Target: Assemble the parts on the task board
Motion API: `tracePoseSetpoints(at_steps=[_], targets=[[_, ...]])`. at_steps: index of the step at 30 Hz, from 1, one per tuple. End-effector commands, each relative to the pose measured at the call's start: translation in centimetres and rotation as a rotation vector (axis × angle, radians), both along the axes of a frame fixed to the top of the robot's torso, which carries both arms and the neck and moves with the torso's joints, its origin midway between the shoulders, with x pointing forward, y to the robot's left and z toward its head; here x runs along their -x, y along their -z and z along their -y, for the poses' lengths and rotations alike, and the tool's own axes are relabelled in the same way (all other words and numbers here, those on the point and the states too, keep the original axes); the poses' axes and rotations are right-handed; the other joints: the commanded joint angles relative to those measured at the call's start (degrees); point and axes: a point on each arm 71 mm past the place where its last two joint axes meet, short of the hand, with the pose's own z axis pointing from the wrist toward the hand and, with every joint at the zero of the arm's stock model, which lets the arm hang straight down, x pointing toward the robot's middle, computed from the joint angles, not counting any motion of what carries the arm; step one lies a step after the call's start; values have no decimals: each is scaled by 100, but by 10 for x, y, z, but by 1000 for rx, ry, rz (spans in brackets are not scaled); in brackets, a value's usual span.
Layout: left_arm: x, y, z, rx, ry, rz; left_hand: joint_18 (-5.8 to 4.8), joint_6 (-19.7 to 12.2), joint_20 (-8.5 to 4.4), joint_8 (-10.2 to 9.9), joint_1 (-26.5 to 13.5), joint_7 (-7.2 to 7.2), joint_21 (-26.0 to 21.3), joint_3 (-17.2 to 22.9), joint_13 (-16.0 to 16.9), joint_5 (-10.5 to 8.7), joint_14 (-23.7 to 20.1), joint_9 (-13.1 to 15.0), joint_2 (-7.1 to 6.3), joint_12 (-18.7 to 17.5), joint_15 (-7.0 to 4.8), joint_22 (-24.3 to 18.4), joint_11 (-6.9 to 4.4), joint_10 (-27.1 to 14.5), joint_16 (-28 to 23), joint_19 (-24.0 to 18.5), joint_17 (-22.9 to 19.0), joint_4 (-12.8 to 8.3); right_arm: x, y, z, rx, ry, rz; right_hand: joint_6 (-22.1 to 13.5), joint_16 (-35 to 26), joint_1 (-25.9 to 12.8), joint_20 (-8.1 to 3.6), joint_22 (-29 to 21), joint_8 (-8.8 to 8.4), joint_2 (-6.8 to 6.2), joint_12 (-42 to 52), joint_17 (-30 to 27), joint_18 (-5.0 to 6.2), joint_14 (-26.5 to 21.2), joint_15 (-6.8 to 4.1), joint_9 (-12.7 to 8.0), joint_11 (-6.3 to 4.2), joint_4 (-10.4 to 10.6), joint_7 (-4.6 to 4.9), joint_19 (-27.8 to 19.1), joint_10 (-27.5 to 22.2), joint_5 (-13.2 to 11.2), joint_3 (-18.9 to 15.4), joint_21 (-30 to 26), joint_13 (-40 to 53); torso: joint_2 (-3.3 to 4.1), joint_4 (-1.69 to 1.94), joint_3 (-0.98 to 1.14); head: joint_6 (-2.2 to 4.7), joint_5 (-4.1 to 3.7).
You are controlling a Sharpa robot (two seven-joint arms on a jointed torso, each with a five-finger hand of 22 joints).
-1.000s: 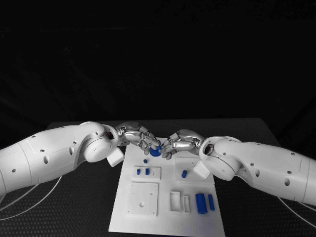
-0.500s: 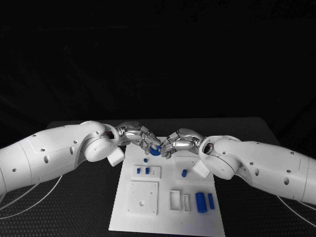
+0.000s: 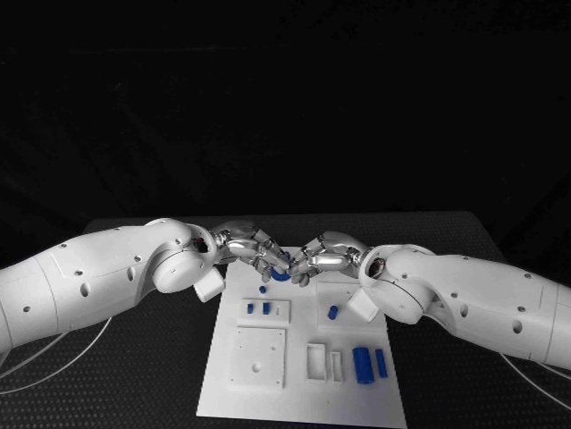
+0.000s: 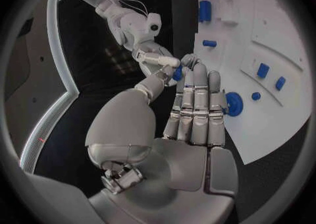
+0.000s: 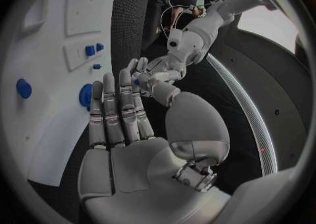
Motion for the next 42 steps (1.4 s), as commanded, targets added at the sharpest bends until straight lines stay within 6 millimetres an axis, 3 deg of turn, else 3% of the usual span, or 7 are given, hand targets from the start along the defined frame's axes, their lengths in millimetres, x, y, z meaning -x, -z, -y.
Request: tracePoseSetpoints(at_steps=[1, 27, 38, 42], targets=[[3, 0, 5, -15, 41, 6, 5, 40, -50, 13, 71, 4, -39, -2, -10, -20, 44, -7, 6, 13, 15, 8, -3, 46, -28, 5, 15, -48, 1, 0, -2, -1, -11, 7, -11, 37, 8, 2, 111, 19, 38, 30, 8, 79, 35, 9, 8, 4, -29, -39, 35, 44, -35, -9, -21, 9, 1, -1, 2, -12, -3], [0, -1, 3, 20, -12, 1, -48, 67, -72, 20, -15, -3, -98, -26, -42, -23, 73, -27, 54, 1, 1, 39, -17, 106, -46, -7, 118, -14, 1, 0, -4, 7, -18, 1, -11, 39, 16, -1, 111, 28, 30, 31, 18, 79, 41, 4, 25, 0, -29, -42, 44, 53, -35, -9, -21, 19, 1, 4, -6, -5, -7], [-1, -1, 2, 16, -19, -1, -61, 100, -83, 37, 54, -18, -121, 23, -47, -20, 90, -27, 104, 12, -11, 55, -36, 153, -53, -22, 155, -38, 1, 0, -5, 6, -19, 3, -12, 38, 18, -1, 111, 30, 29, 30, 21, 79, 41, 3, 28, -1, -29, -42, 45, 54, -35, -8, -22, 21, 3, -1, 3, -22, 2], [-1, -1, 2, 20, -25, -1, -74, 67, -82, 17, 34, -3, -132, 11, -57, -22, 78, -39, 68, -1, -4, 65, -27, 140, -69, -30, 167, -37, 1, 0, -5, 6, -19, 3, -12, 38, 19, -1, 111, 30, 28, 30, 21, 79, 42, 3, 30, -1, -29, -42, 46, 55, -35, -8, -22, 21, 2, -5, 3, -26, 3]])
